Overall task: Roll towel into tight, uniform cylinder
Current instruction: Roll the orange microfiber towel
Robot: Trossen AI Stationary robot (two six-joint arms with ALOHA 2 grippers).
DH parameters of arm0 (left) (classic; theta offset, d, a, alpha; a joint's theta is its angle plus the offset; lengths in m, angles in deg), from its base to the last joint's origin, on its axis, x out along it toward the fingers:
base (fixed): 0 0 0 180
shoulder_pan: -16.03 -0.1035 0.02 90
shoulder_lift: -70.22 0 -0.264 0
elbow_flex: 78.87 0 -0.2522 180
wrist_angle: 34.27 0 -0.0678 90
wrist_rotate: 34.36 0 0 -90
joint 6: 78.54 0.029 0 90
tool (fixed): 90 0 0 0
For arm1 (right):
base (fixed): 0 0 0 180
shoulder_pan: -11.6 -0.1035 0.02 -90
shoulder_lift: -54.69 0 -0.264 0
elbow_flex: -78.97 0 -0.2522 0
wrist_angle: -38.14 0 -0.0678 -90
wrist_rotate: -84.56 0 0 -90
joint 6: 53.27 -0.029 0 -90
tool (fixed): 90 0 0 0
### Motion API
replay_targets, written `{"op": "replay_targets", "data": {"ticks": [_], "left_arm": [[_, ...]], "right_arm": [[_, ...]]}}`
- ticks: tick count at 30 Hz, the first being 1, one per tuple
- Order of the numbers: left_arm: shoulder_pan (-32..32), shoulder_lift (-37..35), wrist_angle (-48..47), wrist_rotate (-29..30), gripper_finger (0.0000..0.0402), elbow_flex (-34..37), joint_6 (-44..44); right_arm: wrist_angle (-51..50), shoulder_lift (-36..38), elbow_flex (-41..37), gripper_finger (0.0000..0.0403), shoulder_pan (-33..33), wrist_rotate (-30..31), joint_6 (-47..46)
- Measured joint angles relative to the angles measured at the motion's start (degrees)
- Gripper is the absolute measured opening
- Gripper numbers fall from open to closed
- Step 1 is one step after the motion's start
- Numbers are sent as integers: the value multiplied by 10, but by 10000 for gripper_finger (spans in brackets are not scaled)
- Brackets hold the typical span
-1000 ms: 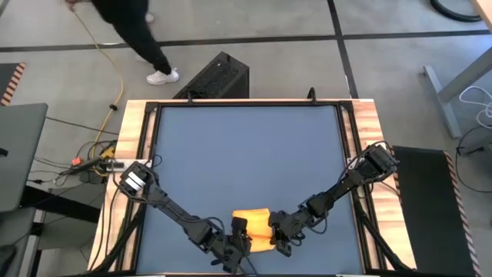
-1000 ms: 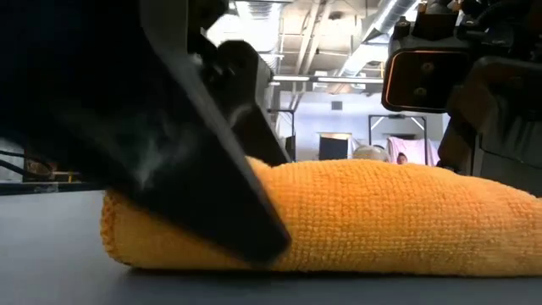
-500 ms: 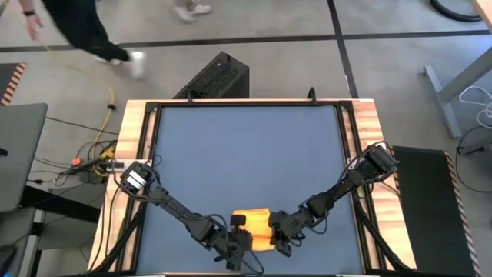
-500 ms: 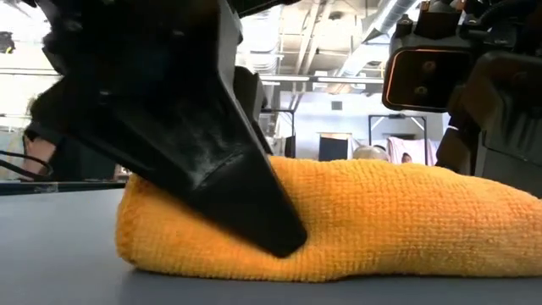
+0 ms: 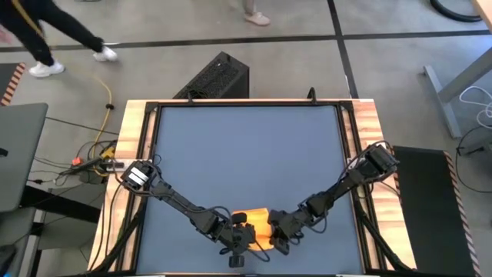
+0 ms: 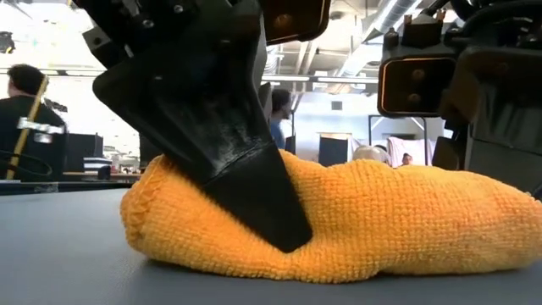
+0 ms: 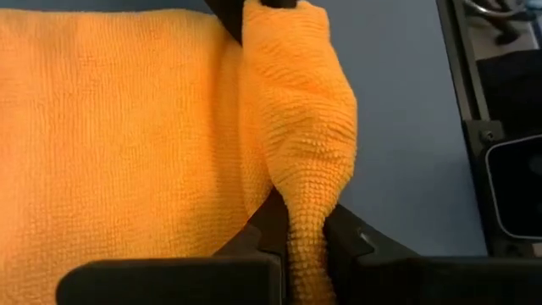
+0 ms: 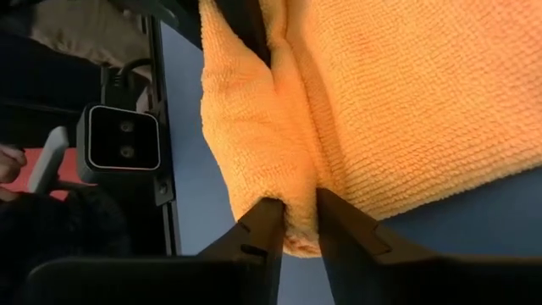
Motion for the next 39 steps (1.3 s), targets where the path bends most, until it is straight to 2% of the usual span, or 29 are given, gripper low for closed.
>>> {"op": "replay_targets", "data": {"ticks": [6, 13, 15, 18, 23, 27, 33, 39], "left_arm": [[0, 1, -1, -20, 18, 0, -17], [11, 2, -1, -21, 18, 0, -29], [15, 2, -2, -20, 15, 0, -37], [19, 2, -1, -18, 10, 2, -53], [21, 2, 44, -26, 8, 28, -88], [22, 2, 114, -41, 7, 57, -114], [22, 2, 132, -47, 7, 66, -135], [23, 2, 132, -49, 7, 66, -149]], "right_arm": [[-22, 22, -1, 142, -21, 55, 18], [-136, 75, -2, 189, -50, 169, 89], [-139, 83, -2, 197, -68, 203, 139], [-94, 88, -2, 200, -101, 243, 258], [36, 66, -1, 194, -162, 280, 567], [75, 22, 16, 190, -185, 329, 729], [69, -33, 58, 190, -181, 348, 823], [27, -44, 68, 189, -177, 353, 828]]}}
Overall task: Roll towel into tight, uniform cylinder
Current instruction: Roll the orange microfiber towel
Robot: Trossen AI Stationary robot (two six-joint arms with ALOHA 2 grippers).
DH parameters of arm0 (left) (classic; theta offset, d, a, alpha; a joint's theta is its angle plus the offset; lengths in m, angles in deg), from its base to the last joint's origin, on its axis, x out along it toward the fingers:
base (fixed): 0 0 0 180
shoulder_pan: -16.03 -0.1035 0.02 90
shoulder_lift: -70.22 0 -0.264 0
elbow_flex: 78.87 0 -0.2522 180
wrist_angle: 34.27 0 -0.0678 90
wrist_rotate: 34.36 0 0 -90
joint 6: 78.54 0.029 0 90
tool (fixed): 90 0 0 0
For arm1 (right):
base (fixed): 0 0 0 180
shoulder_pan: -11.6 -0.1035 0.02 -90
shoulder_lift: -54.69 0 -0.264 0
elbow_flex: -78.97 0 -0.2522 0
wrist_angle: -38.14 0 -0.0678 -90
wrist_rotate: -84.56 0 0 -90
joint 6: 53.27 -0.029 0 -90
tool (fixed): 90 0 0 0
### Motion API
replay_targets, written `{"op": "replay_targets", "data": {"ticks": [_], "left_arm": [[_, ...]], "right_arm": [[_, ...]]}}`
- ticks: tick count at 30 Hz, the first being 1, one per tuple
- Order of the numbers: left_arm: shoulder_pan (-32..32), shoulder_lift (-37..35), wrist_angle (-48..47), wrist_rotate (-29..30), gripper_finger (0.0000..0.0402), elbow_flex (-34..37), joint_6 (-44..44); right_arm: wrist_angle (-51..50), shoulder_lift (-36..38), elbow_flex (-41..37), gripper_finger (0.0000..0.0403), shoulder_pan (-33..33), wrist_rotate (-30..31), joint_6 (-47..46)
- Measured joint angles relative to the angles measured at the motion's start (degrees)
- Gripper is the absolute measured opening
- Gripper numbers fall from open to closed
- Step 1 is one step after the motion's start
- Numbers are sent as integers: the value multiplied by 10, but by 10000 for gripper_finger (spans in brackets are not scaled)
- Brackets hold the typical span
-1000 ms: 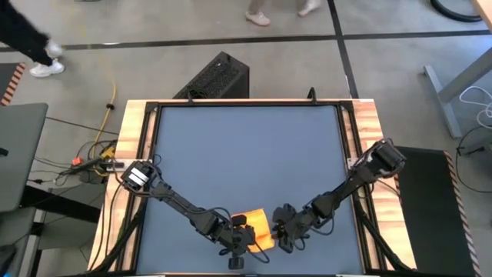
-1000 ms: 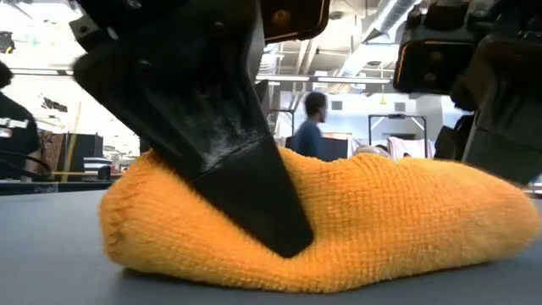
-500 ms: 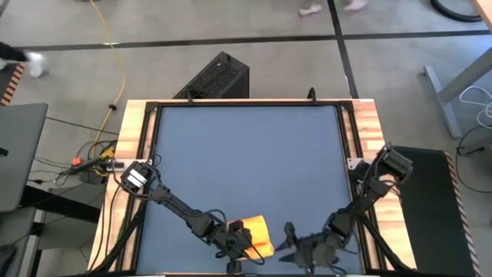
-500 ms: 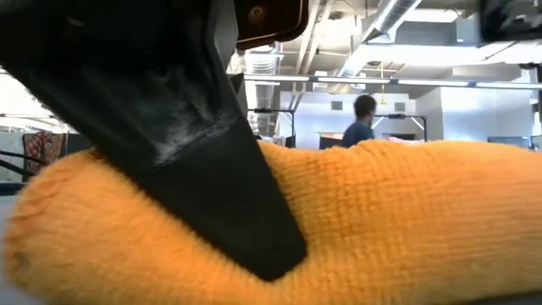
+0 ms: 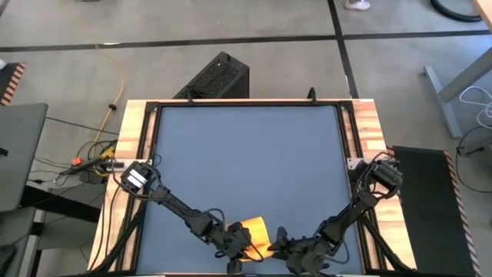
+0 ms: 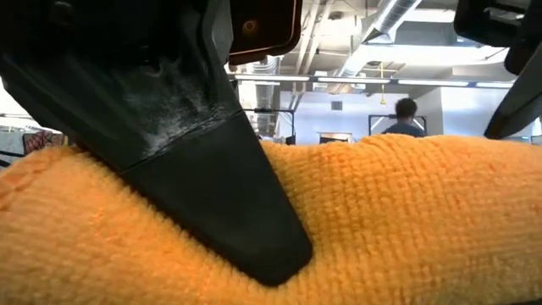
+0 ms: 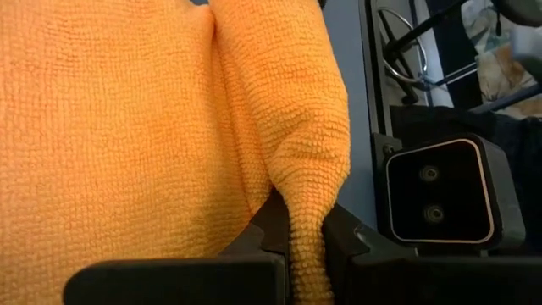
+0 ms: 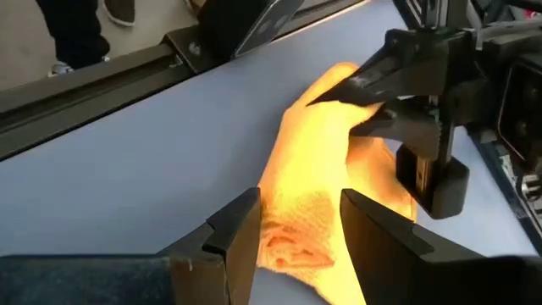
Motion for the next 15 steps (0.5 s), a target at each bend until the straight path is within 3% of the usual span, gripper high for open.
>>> {"op": "replay_targets", "data": {"ticks": [15], "left_arm": [[0, 0, 3, 0, 12, 0, 0]], "right_arm": [[-22, 0, 0, 178, 37, -24, -37]]}}
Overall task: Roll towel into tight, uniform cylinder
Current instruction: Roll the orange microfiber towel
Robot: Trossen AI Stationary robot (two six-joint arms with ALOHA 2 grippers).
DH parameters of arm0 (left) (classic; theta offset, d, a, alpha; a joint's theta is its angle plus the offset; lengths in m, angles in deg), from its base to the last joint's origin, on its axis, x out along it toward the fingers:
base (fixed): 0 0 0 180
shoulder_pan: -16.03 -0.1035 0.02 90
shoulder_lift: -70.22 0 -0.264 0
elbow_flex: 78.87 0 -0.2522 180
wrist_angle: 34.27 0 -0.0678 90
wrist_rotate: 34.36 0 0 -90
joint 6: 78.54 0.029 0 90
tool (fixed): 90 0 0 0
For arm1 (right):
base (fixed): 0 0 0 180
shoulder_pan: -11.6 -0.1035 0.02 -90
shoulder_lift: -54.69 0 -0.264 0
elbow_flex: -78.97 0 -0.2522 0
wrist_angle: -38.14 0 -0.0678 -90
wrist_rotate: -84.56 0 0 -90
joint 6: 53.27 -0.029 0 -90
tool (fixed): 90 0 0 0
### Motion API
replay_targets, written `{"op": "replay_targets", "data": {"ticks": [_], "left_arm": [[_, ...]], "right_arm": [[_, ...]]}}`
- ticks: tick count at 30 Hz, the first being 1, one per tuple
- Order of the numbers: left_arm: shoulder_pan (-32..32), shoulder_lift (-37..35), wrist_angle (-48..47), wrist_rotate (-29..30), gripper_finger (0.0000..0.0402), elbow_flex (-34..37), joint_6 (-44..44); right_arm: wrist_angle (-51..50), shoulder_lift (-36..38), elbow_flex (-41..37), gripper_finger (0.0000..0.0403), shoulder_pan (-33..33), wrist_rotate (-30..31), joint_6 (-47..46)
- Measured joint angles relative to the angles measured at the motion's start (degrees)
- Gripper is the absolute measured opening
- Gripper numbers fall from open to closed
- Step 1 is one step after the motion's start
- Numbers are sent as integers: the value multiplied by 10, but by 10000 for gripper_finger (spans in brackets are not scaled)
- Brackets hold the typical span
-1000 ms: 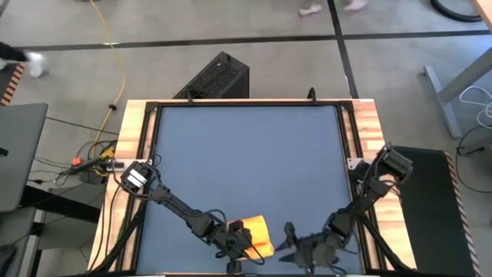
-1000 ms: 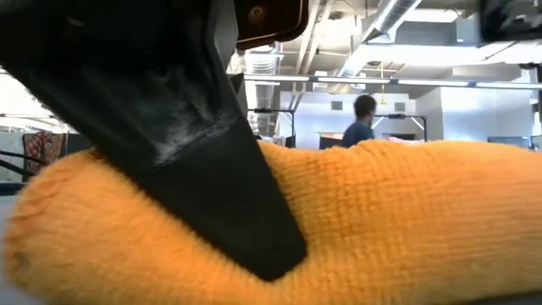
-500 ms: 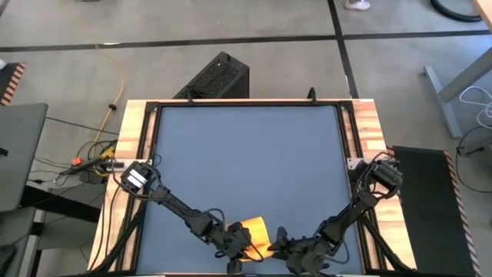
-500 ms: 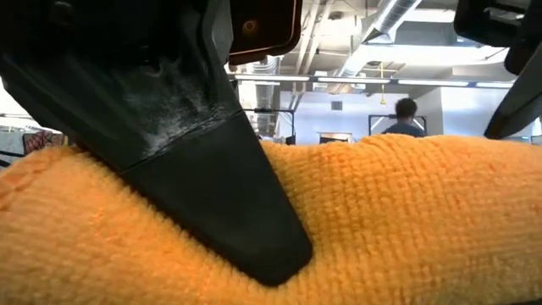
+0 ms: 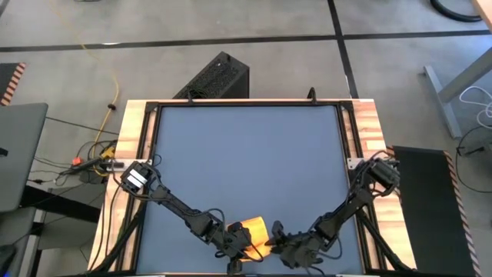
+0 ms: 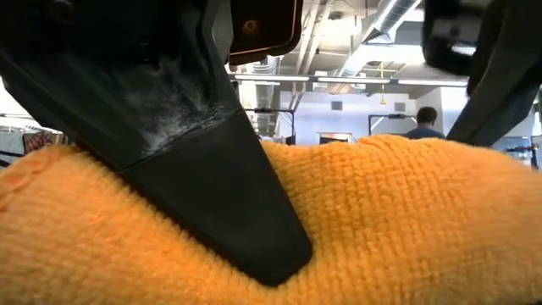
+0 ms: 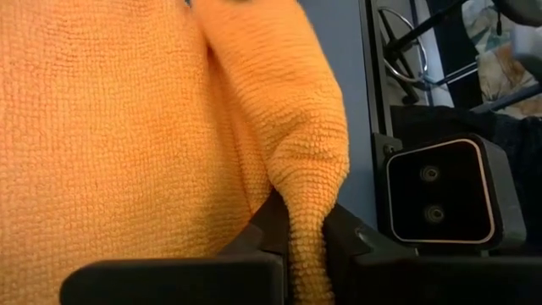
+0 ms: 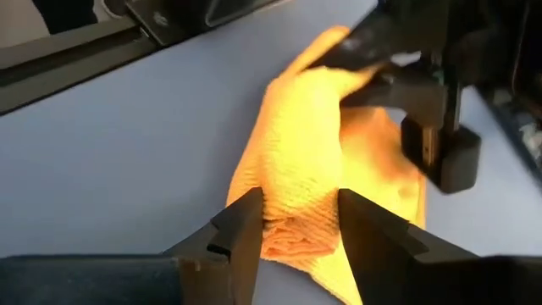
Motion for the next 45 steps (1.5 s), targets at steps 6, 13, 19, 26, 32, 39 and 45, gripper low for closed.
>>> {"op": "replay_targets", "data": {"ticks": [6, 13, 19, 26, 32, 39, 45], "left_arm": [[2, 0, 1, -2, 54, 0, 16], [3, -22, -37, -42, 88, 0, 31], [30, -81, -114, 70, 80, 0, 89], [42, -98, -178, 104, 77, 0, 77], [47, -94, -217, 91, 77, 0, 47], [51, -94, -279, 89, 77, -1, 28], [56, -113, -332, 91, 77, -1, 21]], "right_arm": [[-17, 1, 0, 78, 20, -54, -67], [-6, 1, 0, 25, 39, -117, -142], [-4, 2, 1, 23, 72, -210, -218], [-4, 2, 1, 24, 115, -306, -328], [-10, 2, 1, 25, 129, -329, -418], [-27, 2, 1, 25, 125, -327, -510], [-42, 2, 1, 24, 124, -325, -562]]}}
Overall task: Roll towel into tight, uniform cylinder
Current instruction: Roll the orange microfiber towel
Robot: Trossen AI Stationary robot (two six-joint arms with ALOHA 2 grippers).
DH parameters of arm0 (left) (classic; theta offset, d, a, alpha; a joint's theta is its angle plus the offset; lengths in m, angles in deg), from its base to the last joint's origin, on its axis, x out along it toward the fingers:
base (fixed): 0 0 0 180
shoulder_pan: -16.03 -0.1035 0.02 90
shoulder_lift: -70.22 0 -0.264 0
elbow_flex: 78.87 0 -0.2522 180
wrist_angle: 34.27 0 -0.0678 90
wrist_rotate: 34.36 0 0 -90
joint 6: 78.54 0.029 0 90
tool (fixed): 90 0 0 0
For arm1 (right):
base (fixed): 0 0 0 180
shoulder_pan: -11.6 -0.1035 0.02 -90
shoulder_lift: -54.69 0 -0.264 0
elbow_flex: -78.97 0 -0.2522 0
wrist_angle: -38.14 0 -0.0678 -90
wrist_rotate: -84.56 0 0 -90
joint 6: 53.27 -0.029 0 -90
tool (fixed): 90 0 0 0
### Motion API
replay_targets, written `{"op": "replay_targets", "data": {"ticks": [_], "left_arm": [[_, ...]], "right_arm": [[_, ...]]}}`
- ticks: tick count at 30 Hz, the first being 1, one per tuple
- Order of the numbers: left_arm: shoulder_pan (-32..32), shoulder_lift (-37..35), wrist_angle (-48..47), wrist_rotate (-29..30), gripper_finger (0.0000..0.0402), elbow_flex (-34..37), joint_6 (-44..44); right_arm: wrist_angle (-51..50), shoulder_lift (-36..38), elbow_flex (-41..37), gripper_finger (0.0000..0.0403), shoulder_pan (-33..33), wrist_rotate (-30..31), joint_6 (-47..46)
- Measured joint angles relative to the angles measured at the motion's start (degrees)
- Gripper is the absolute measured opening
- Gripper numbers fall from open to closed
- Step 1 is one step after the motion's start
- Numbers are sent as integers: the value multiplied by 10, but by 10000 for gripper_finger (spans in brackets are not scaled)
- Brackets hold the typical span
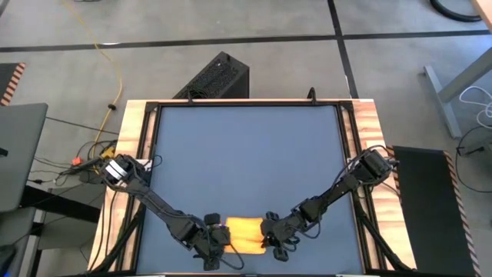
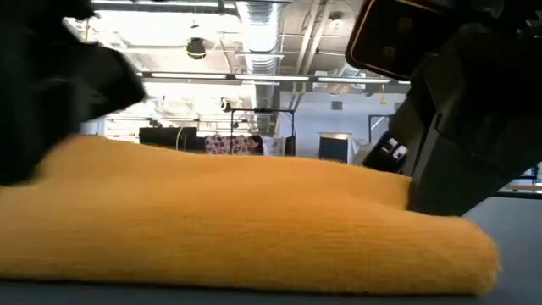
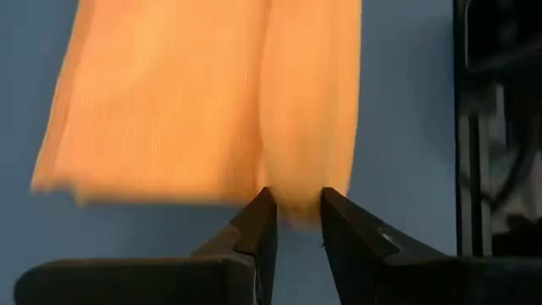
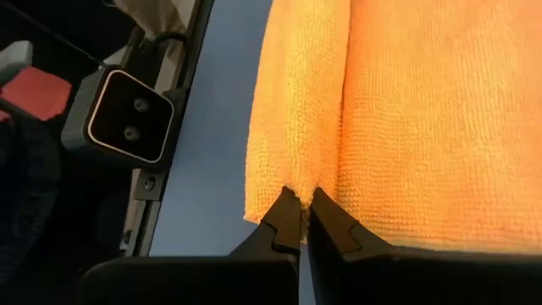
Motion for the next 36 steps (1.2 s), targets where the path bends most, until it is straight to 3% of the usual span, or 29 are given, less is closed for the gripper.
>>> {"op": "replay_targets", "data": {"ticks": [5, 8, 11, 13, 18, 22, 28, 36], "left_arm": [[18, -28, -65, 28, 77, 3, -18], [33, -51, -73, 110, 77, 2, -12], [54, -53, 14, 234, 77, 2, 78], [59, -48, 111, 282, 77, 1, 173], [26, 10, 263, 234, 74, 1, 299], [6, 35, 269, 219, 55, 1, 294], [-15, 73, 268, 140, 9, 1, 267], [-29, 85, 267, 133, 1, 0, 241]], "right_arm": [[-9, 1, -1, 24, -1, -4, -32], [-11, 1, -1, 24, -1, -4, -37], [-11, 0, -1, 25, 0, -4, -37], [-10, 0, -1, 25, 5, -7, -39], [-9, 0, -1, 25, 9, -9, -41], [-9, 0, -2, 25, 9, -9, -43], [-7, -1, -2, 25, 9, -9, -50], [25, -2, -3, 58, 10, -8, -65]]}}
